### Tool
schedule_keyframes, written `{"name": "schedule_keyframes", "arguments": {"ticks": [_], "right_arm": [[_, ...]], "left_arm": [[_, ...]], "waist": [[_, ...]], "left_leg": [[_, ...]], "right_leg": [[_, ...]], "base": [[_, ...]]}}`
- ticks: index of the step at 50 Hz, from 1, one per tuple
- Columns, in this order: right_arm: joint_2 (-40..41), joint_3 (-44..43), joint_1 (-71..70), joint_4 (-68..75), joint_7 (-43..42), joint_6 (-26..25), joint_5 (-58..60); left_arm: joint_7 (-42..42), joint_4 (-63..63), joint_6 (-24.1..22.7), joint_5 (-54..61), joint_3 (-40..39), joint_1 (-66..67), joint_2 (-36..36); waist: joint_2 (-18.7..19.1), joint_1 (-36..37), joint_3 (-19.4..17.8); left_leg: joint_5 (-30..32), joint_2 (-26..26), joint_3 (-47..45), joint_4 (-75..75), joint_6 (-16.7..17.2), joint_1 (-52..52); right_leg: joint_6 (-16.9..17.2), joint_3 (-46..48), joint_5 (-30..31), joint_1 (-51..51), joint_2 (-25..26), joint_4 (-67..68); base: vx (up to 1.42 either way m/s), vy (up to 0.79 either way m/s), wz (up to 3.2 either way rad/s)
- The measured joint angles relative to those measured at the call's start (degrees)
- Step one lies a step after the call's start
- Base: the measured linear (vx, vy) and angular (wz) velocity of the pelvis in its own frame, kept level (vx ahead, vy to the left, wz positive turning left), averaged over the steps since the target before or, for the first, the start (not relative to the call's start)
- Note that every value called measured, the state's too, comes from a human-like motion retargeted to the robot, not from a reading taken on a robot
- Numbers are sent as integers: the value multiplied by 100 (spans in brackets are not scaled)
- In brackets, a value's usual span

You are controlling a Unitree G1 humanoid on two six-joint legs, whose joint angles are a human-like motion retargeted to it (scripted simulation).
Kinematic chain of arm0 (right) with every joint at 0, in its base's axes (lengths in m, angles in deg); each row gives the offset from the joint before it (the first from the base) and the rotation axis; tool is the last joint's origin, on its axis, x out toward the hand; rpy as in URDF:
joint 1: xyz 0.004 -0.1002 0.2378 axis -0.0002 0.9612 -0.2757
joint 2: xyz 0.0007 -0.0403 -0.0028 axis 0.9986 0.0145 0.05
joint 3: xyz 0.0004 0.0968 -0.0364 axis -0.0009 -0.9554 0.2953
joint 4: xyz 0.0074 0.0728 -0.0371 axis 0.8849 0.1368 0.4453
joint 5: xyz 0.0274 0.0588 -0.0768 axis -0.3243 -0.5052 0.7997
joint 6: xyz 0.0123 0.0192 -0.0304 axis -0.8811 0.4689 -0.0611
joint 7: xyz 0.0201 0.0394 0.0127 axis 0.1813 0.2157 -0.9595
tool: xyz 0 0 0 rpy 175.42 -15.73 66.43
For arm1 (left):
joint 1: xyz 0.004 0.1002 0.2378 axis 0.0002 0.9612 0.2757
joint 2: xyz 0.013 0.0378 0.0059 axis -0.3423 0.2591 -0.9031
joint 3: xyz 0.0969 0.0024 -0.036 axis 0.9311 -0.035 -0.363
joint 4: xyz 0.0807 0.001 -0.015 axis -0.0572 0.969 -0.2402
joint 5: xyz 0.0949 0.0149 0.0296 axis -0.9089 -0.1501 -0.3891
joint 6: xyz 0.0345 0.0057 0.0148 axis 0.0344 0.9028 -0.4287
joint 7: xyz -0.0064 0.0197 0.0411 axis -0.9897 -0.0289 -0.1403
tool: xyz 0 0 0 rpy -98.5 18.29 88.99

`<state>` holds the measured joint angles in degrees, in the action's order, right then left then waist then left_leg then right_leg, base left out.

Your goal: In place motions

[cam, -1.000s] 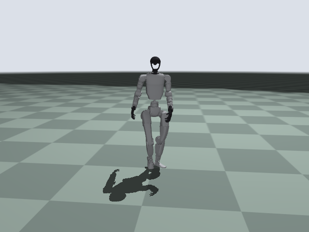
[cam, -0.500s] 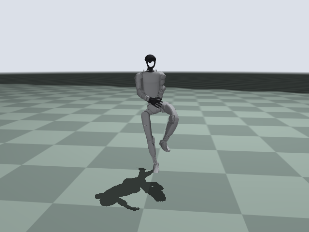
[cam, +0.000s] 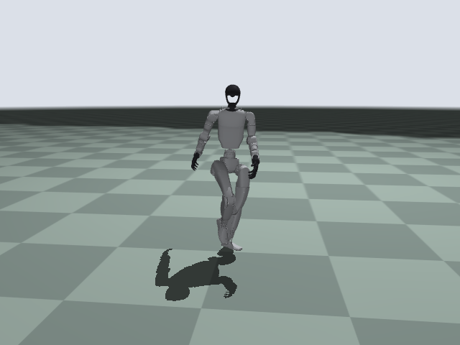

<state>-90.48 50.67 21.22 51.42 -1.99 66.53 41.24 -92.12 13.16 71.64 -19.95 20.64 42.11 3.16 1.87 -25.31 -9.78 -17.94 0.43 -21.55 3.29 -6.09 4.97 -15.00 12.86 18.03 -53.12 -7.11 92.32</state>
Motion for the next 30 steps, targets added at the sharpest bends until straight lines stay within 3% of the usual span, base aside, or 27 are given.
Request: {"name": "schedule_keyframes", "arguments": {"ticks": [3, 8, 14, 17, 18, 20, 22, 23, 25, 27, 30], "right_arm": [[-172, -143, 302, 0, -270, 82, -263], [-189, -137, 653, 0, -564, -16, -445], [251, 256, -109, -15, 176, 319, -253], [544, 1012, -754, -116, 121, 527, -39], [638, 1319, -1008, -164, -23, 600, 37], [843, 2001, -1564, -288, -214, 689, 127], [1126, 2597, -2151, -602, -60, 656, 199], [1266, 2794, -2500, -907, 130, 598, 243], [1452, 2867, -3030, -1890, 249, 651, 367], [1530, 3101, -3783, -2841, 409, 775, 479], [1509, 2767, -5033, -3986, 469, 887, 1046]], "left_arm": [[159, -878, -253, 246, 137, -177, -235], [231, -1378, -498, 62, 519, 218, -228], [277, -132, -522, -398, 839, 913, 154], [112, 1076, -288, -711, 468, 1513, 311], [25, 1487, -120, -809, 241, 1747, 393], [-230, 2244, 176, -924, -274, 2290, 469], [-319, 2840, 394, -969, -818, 2980, 355], [-250, 3102, 495, -964, -1097, 3260, 231], [272, 3668, 502, -619, -1342, 3700, -20], [576, 3891, 478, 29, -1631, 4071, -287], [577, 3983, 619, 315, -2220, 4207, -301]], "waist": [[199, -302, -60], [406, 173, 719], [66, 774, 1067], [40, 1176, 1253], [-1, 1265, 1298], [-196, 1452, 1358], [-505, 1882, 1527], [-664, 2089, 1509], [-645, 2806, 1361], [-638, 3048, 783], [-901, 3775, -283]], "left_leg": [[85, 318, -440, -78, -67, -81], [-1, 263, -468, -136, -115, -222], [-152, -113, -442, -213, 136, 344], [-165, 96, -707, 4, 475, 429], [-187, 56, -706, 162, 540, 435], [-69, -112, -845, 603, 697, 478], [773, 91, -1589, 1977, 984, 91], [1407, 615, -1732, 3512, 1077, -641], [2383, 1685, -1224, 6136, 510, -2511], [1674, 1876, -430, 7752, 429, -3672], [1157, 2398, -524, 9233, 53, -5052]], "right_leg": [[18, 736, -112, -860, 26, 233], [19, 818, -133, -843, 206, -415], [0, 161, 224, 1919, 252, -2458], [72, -42, 787, 3739, 944, -4939], [288, -259, 944, 4354, 1063, -5856], [876, -370, 45, 5483, 981, -7448], [966, 543, -461, 5951, 452, -8263], [1299, 288, -552, 5936, 260, -8463], [1637, -308, -471, 5688, 396, -8665], [1634, -398, -314, 5761, 522, -8663], [1511, -613, -184, 5806, 383, -8660]], "base": [[9, -13, 0], [31, -15, -54], [18, -12, -6], [11, -37, -108], [14, -28, -94], [19, -17, -93], [11, -25, -146], [-9, -31, -142], [-22, -36, -122], [-37, -37, -89], [-69, -20, -146]]}}
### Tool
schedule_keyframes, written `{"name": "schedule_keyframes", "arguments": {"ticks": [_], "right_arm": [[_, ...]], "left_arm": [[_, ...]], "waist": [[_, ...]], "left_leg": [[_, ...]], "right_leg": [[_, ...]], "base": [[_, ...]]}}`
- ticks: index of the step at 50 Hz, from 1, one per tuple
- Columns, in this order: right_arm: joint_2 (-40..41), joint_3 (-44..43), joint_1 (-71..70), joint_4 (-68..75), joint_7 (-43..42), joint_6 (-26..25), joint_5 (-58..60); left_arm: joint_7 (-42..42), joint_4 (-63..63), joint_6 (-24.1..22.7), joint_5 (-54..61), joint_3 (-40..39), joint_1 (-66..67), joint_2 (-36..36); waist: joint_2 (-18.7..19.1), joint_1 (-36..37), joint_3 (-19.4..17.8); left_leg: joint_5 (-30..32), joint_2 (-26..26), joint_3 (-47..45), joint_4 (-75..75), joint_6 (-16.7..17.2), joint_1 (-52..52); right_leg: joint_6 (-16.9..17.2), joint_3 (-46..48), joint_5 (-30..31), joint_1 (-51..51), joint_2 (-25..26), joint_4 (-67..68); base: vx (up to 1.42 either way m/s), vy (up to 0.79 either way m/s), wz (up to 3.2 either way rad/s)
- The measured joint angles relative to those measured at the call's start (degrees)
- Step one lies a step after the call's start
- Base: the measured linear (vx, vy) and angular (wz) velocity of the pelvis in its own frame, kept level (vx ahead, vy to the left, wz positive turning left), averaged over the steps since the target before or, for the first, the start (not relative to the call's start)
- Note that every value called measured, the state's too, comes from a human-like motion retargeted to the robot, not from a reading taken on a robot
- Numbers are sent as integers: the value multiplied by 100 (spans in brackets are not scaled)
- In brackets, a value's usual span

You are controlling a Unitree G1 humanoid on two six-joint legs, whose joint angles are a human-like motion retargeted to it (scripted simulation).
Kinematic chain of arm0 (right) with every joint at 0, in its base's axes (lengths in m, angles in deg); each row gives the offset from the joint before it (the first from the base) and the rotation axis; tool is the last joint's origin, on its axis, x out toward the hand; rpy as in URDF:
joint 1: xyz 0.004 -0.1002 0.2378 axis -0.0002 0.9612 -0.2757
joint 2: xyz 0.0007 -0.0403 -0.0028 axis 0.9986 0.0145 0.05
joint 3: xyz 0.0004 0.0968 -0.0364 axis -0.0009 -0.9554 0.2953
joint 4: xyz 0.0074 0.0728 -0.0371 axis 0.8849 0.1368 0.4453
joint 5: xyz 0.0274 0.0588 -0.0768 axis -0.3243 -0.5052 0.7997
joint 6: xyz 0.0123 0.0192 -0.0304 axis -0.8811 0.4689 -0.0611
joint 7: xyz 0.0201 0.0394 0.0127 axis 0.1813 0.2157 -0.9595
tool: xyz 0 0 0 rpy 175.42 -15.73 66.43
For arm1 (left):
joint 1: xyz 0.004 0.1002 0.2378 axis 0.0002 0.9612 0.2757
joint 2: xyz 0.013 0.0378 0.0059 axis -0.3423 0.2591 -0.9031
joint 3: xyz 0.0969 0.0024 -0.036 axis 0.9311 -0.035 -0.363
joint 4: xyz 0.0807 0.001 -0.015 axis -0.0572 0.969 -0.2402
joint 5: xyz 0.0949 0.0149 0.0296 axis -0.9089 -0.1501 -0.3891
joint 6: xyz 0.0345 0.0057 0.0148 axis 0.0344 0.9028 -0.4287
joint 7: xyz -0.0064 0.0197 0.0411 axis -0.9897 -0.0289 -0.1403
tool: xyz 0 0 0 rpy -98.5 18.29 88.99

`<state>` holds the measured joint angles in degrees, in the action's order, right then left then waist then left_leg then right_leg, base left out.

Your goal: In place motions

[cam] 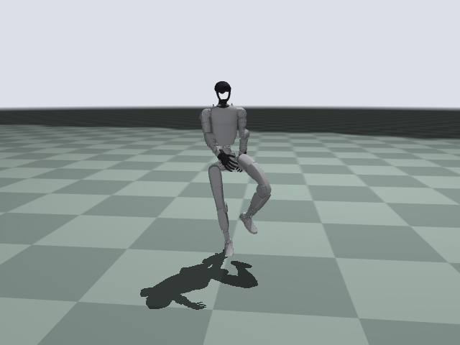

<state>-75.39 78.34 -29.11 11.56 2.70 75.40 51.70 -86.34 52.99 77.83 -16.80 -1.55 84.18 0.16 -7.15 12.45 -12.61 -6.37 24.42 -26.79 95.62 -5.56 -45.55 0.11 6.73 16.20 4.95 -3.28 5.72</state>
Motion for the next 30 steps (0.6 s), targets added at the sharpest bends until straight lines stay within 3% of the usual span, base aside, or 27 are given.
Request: {"name": "schedule_keyframes", "arguments": {"ticks": [2, 4, 6, 8, 10, 15, 18, 20, 22, 23, 25, 27, 28, 30], "right_arm": [[-22, -36, -419, -564, -316, 175, -103], [-105, -32, -634, -1013, -510, 368, -277], [-227, -31, -607, -1270, -585, 497, -311], [-277, -66, -363, -1363, -527, 570, -114], [-243, 80, -189, -1297, -451, 571, 128], [-147, 492, 319, -552, -590, 572, 369], [-88, 316, 1332, 276, -758, 551, 348], [-110, 11, 2160, 1034, -732, 531, 322], [-201, -436, 2905, 1998, -631, 428, 418], [-275, -688, 3204, 2521, -617, 349, 511], [-495, -1125, 3785, 3440, -650, 135, 666], [-816, -1483, 4189, 3983, -751, -47, 499], [-985, -1672, 4452, 3985, -853, -118, 270], [-1178, -2040, 4804, 3986, -1108, -53, -308]], "left_arm": [[49, -38, -158, -113, -330, 261, 42], [-112, -129, -339, -198, -457, 629, 42], [-163, -53, -348, -234, -422, 999, -22], [-63, 0, -181, -96, -306, 1373, -107], [20, 0, -9, 168, -300, 1471, -62], [-316, -134, -204, -31, -439, 596, 275], [-525, -306, -226, -260, -71, 143, 324], [-463, -308, -239, -325, 377, -165, 284], [-357, -230, -246, -341, 951, -550, 176], [-328, -209, -227, -345, 1243, -782, 133], [-343, -344, -149, -397, 1668, -1228, 206], [-632, -627, -114, -311, 2064, -1962, 378], [-800, -855, -185, -284, 2275, -2300, 422], [-1047, -1568, -330, -302, 2609, -2998, 399]], "waist": [[-159, 532, -386], [-342, 942, -448], [-504, 1331, -277], [-592, 1455, 134], [-576, 1211, 448], [-159, 173, 701], [-94, -398, 1220], [-105, -643, 1515], [43, -734, 1744], [135, -774, 1835], [406, -1305, 2051], [524, -1724, 1892], [263, -2107, 1609], [414, -2546, 1024]], "left_leg": [[-484, 49, -139, 505, -232, -808], [-778, 77, -489, 593, -570, -1338], [-893, 42, -847, 448, -743, -1524], [-933, 42, -946, 422, -725, -1606], [-898, 21, -820, 467, -528, -1488], [-573, -410, -405, -420, 474, 159], [-419, -1484, -285, -2417, 937, 1620], [-221, -2348, -51, -4364, 1115, 2798], [-191, -2893, 328, -6581, 1135, 4015], [-957, -3023, 378, -7515, 1064, 4553], [-1655, -2720, -393, -8703, 511, 5259], [-1455, -2875, 618, -9104, 297, 5189], [-1557, -3347, 1106, -9098, 160, 5394], [-1372, -3253, 1172, -9324, -70, 5461]], "right_leg": [[141, -151, 108, -6, -208, -57], [193, -241, 111, -196, -428, -13], [195, -346, 106, -461, -615, 96], [175, -360, 102, -673, -640, 157], [195, -318, 102, -680, -526, 80], [539, 118, 75, -218, -171, -418], [645, 532, -60, -142, -274, -458], [483, 875, -208, -22, -342, -356], [20, 1034, -354, 23, -133, -56], [-293, 1115, -377, -9, 18, 177], [-1033, 1781, 264, -260, 154, 1052], [-1511, 1660, 1380, -1583, -479, 3667], [-1511, 1090, 1380, -2277, -913, 5072], [-1511, 326, 1380, -3370, -441, 5983]], "base": [[-28, -9, -149], [9, -1, -110], [36, 13, -73], [45, 17, 1], [13, 3, 46], [-14, 0, 86], [23, 15, 128], [43, 14, 115], [45, 10, 74], [35, 8, 104], [24, 14, 173], [7, 31, 201], [-16, 39, 242], [-64, 50, 164]]}}
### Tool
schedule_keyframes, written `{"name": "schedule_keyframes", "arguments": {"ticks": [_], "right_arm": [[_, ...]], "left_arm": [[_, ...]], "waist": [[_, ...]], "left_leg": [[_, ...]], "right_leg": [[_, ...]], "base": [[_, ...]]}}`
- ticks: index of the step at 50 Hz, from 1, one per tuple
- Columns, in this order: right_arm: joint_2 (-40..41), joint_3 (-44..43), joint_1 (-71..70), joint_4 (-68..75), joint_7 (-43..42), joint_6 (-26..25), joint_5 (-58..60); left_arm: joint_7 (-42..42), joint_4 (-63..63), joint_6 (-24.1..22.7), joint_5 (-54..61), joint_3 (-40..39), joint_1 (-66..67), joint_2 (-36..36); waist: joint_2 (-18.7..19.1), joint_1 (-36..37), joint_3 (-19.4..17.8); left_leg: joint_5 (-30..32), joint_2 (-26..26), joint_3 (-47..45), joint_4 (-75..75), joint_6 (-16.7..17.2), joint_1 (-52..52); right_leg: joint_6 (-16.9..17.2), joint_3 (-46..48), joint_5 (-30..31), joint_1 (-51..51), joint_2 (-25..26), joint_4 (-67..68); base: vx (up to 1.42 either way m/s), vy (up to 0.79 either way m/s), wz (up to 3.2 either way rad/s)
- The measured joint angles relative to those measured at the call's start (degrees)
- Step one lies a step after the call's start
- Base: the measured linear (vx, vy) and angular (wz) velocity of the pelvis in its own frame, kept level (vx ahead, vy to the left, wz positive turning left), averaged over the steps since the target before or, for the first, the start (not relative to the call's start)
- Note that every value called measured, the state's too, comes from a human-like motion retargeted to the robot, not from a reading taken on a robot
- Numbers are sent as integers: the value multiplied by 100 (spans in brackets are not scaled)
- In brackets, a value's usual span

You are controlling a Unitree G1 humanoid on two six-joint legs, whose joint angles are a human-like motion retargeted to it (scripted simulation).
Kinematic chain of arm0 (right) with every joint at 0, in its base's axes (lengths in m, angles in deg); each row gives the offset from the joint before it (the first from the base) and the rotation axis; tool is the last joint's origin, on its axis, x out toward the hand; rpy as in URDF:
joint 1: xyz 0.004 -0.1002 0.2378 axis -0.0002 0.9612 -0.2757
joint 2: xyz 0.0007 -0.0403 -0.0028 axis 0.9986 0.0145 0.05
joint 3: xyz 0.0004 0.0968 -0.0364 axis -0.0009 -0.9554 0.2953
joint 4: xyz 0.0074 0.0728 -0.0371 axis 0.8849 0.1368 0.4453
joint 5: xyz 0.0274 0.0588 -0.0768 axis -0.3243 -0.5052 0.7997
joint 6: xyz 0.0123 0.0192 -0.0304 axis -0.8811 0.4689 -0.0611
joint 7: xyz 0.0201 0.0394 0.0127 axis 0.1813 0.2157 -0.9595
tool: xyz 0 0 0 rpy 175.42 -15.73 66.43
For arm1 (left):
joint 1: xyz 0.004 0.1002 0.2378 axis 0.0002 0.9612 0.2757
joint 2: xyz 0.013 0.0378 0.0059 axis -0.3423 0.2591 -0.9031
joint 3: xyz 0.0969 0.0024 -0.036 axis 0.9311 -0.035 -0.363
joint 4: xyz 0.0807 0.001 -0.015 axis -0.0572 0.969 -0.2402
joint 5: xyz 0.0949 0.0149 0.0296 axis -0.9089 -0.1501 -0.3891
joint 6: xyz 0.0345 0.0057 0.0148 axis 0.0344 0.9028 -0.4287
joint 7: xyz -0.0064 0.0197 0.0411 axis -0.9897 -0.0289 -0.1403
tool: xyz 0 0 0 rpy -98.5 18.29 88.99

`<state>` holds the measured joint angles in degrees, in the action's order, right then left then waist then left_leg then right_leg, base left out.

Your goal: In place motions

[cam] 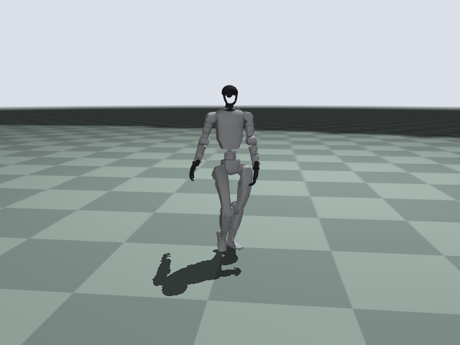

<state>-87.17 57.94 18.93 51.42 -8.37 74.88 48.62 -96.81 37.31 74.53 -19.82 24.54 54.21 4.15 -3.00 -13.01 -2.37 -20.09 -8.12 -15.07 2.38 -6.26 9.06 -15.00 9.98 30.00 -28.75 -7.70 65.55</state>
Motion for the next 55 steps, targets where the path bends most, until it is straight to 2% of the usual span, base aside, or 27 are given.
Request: {"name": "schedule_keyframes", "arguments": {"ticks": [3, 5, 7, 11, 12, 15, 20, 23, 25, 26, 27, 28, 30, 31, 33, 35, 38, 43, 49, 55], "right_arm": [[-217, -471, 13, 0, 89, -25, -688], [-319, -715, 122, 0, 119, -212, -798], [-413, -824, 277, 0, 70, -356, -940], [-399, -950, 737, 0, 93, -405, -1230], [-337, -1005, 772, 0, 171, -387, -1280], [-102, -1044, 443, -1, 603, -252, -1354], [155, -429, -234, -843, 1140, -104, -1161], [371, 131, -613, -1361, 1121, 1, -782], [508, 476, -896, -1644, 1034, 79, -593], [582, 660, -1065, -1779, 961, 98, -534], [650, 832, -1219, -1910, 908, 123, -485], [709, 982, -1345, -2034, 893, 159, -452], [806, 1158, -1592, -2193, 1018, 219, -432], [834, 1142, -1708, -2270, 1159, 217, -424], [893, 1146, -1911, -2537, 1345, 203, -373], [942, 1323, -2087, -2970, 1406, 232, -318], [849, 1725, -2305, -3677, 1502, 312, -155], [661, 1867, -1924, -4071, 1619, 227, 473], [607, 1642, -1509, -2563, 1550, 114, 697], [618, 1483, -1301, -821, 1167, -286, 1111]], "left_arm": [[-112, -1318, -158, -229, -1, -965, -247], [112, -2032, -311, -324, -126, -1273, -314], [249, -2681, -590, -167, -98, -1314, -382], [348, -3450, -981, 175, 261, -975, -306], [343, -3508, -1033, 189, 364, -907, -224], [249, -3379, -1019, 255, 516, -842, 3], [45, -2574, -906, 149, 258, -393, 243], [101, -1788, -937, -270, 16, 154, 256], [168, -1250, -851, -527, -81, 538, 227], [190, -927, -820, -660, -206, 661, 200], [188, -633, -778, -775, -317, 798, 164], [139, -398, -715, -854, -401, 961, 112], [63, 83, -507, -1183, -503, 1291, 33], [160, 356, -411, -1428, -535, 1446, 7], [464, 854, -266, -1657, -556, 1685, -82], [632, 1072, -292, -1562, -623, 1968, -252], [529, 1032, -267, -1436, -998, 2309, -317], [544, 1065, -8, -1264, -1808, 2625, -73], [444, 678, -110, -698, -1938, 2696, 205], [459, 362, -110, -893, -1699, 2523, 231]], "waist": [[345, -542, -768], [454, -875, -1027], [608, -892, -978], [895, -776, -277], [914, -685, -147], [831, -577, -162], [638, -570, -107], [600, -263, 94], [475, -33, 239], [333, 23, 234], [224, 150, 273], [179, 418, 400], [13, 904, 653], [-55, 1045, 704], [-113, 1326, 705], [-151, 1455, 545], [-129, 1164, 291], [-23, 818, 456], [-103, 1096, 465], [-17, 1044, 458]], "left_leg": [[18, 275, -100, 23, -222, -138], [59, 465, -132, 77, -282, -188], [126, 675, -500, 51, -307, -301], [181, 842, -732, 43, -291, -596], [177, 825, -713, 53, -288, -628], [131, 694, -620, 52, -274, -500], [48, 353, -772, -12, -108, -229], [75, 487, -1066, -9, 200, -202], [46, 437, -1165, 34, 345, -233], [-29, 313, -1178, 63, 378, -167], [-100, 211, -1241, 80, 416, -133], [-164, 153, -1403, 74, 464, -163], [-172, -42, -1474, 105, 520, -297], [-101, -86, -1419, 135, 519, -367], [18, -33, -1461, 164, 561, -438], [56, 71, -1633, 166, 610, -410], [9, 89, -1630, 120, 586, -355], [61, 143, -1468, 11, 589, -419], [168, 39, -1433, -282, 587, -320], [226, 89, -1422, -401, 561, -319]], "right_leg": [[0, -4, -437, -1514, -145, 1461], [0, 180, -657, -2320, 44, 2088], [9, 518, -855, -3019, 217, 2403], [28, 1087, -986, -3542, 240, 2342], [28, 1109, -983, -3453, 205, 2254], [8, 841, -938, -2623, 108, 1848], [0, 144, -1038, -486, -48, 399], [0, -133, -764, 1090, 523, -1821], [476, -405, -162, 2254, 768, -3853], [946, -322, -1205, 2816, 639, -4640], [1256, -104, -1972, 3235, 521, -5279], [1245, 388, -2184, 3369, 424, -5621], [1851, 287, -2217, 3313, 148, -6079], [1981, 230, -2180, 3253, 107, -6175], [2253, 241, -2123, 3198, 59, -6321], [2376, 369, -2075, 3216, 65, -6367], [2313, 83, -2028, 3229, 185, -6388], [2450, 237, -2009, 3261, 192, -6510], [2471, 389, -2027, 3245, 110, -6510], [2482, 443, -2049, 3279, 162, -6539]], "base": [[-74, 47, 55], [-20, 17, 2], [15, -2, -70], [43, -17, -44], [20, -15, -3], [-1, -3, 18], [5, 1, -22], [7, -33, -104], [3, -37, -85], [1, -28, -58], [3, -26, -94], [9, -23, -127], [12, -18, -99], [5, -16, -24], [-8, -19, -19], [-16, -22, -43], [-18, -7, 9], [1, 2, 45], [0, 1, 10], [0, 0, 0]]}}
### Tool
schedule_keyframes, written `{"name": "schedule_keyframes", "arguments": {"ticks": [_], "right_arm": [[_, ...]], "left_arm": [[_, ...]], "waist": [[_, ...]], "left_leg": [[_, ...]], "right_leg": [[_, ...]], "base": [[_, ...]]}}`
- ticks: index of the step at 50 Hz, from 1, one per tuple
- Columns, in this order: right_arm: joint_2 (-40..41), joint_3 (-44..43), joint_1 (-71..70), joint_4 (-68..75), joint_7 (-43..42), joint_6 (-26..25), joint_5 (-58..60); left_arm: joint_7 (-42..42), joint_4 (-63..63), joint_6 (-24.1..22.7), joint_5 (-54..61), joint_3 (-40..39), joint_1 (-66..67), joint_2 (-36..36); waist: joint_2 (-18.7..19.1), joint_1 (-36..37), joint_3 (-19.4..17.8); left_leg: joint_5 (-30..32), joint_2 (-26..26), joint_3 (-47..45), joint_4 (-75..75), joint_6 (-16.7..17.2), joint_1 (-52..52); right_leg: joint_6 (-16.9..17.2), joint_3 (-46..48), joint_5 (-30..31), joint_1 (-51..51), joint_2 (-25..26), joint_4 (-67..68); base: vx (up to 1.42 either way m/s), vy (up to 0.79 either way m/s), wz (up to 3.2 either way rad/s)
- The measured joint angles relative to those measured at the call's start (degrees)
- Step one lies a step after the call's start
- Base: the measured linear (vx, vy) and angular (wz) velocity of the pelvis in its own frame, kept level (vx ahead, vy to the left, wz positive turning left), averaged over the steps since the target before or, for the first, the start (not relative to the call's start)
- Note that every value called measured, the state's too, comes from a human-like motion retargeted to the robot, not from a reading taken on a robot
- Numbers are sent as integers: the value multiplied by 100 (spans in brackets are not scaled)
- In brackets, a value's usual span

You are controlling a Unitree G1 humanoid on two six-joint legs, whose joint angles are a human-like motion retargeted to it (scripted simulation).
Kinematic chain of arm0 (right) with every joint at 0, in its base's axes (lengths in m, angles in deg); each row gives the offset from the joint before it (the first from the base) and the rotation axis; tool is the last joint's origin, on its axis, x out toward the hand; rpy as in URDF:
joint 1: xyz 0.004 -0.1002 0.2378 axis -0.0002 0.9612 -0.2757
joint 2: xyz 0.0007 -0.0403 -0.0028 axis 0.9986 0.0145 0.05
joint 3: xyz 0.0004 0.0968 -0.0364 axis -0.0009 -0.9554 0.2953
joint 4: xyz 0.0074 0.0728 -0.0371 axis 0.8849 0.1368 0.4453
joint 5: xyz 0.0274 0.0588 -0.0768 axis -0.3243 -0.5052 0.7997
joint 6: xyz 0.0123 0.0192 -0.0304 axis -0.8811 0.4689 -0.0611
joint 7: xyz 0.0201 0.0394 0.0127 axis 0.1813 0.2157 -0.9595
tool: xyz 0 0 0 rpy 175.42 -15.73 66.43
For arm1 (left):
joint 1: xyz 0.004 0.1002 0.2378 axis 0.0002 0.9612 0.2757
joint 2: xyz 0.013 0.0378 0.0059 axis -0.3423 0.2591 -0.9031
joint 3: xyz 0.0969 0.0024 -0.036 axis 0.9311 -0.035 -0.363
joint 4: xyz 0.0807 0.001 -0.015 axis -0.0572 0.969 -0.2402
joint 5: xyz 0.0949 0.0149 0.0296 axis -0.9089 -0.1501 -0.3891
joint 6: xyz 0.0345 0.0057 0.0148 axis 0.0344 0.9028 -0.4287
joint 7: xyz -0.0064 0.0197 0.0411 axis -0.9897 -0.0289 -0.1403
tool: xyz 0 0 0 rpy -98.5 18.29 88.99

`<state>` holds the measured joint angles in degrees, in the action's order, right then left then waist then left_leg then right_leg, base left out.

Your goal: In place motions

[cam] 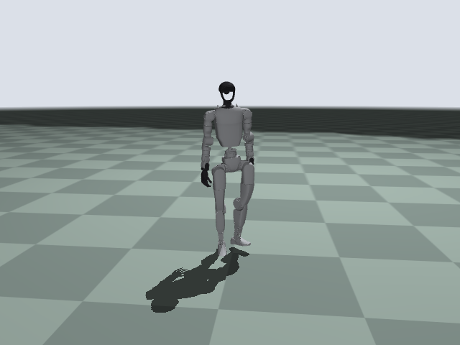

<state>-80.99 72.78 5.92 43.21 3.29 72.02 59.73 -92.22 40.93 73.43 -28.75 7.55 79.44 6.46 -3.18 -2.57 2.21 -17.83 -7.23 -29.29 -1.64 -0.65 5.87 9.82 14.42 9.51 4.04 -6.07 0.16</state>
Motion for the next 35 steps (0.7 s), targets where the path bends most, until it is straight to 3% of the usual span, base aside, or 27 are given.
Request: {"name": "schedule_keyframes", "arguments": {"ticks": [13, 25, 35], "right_arm": [[-64, -695, 290, 117, 137, -220, -613], [24, -394, 51, -865, 354, -47, -469], [60, -172, 120, -782, 400, -44, -160]], "left_arm": [[-115, -501, -98, -168, 352, -90, -196], [-64, -183, -5, -237, 340, -40, -227], [-83, -54, 20, -250, 266, 28, -169]], "waist": [[-58, -96, 10], [-75, -148, -20], [-77, -130, -5]], "left_leg": [[3, 51, -98, -28, -8, -64], [-77, 90, -258, -15, 17, -42], [-92, 103, -242, -17, 24, 8]], "right_leg": [[67, -89, 28, -158, 52, 5], [129, -223, 37, -270, 78, 42], [37, -175, -2, -218, 87, 79]], "base": [[-3, 0, -12], [-2, 1, -10], [0, 0, 0]]}}
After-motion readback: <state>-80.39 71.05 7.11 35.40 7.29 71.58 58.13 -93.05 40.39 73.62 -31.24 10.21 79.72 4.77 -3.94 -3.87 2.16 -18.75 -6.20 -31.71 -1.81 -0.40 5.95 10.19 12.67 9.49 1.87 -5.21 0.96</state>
